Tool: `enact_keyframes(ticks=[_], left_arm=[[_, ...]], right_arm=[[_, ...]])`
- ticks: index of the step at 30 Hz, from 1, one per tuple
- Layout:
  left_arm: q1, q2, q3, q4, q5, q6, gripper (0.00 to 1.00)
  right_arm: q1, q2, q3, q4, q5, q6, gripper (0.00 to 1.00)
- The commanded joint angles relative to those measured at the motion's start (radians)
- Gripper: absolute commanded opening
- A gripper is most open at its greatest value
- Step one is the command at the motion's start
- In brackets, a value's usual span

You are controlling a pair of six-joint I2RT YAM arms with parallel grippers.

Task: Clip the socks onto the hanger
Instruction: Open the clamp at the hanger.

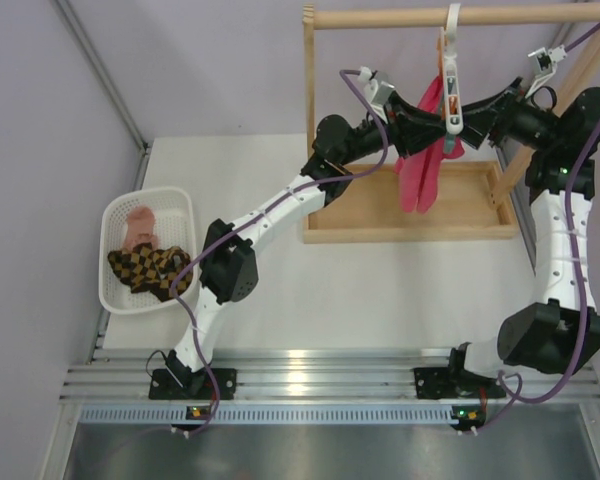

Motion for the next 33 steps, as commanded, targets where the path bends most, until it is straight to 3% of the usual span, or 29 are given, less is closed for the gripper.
enact_keyframes(ticks=[1, 7, 12, 20, 29, 33], left_arm=[[0.002, 0.008, 0.033, 0.080, 0.044, -0.036, 0.25], [0.005, 0.011, 0.031, 0.086, 0.053, -0.049, 0.23], [0.006, 0.007, 0.011, 0.092, 0.064, -0.056, 0.13], [0.009, -0.001, -0.017, 0.100, 0.072, -0.067, 0.07], [0.014, -0.001, -0.024, 0.106, 0.078, -0.084, 0.01], [0.014, -0.002, -0.027, 0.104, 0.087, -0.089, 0.01]], right_arm=[[0.023, 0.011, 0.003, 0.161, -0.046, 0.093, 0.80], [0.046, 0.047, 0.017, 0.192, -0.066, 0.118, 0.79], [0.049, 0.060, 0.014, 0.256, -0.071, 0.170, 0.69], [0.048, 0.059, 0.014, 0.356, -0.091, 0.267, 0.55], [0.049, 0.074, 0.012, 0.436, -0.089, 0.350, 0.54], [0.052, 0.085, 0.014, 0.476, -0.074, 0.391, 0.49]])
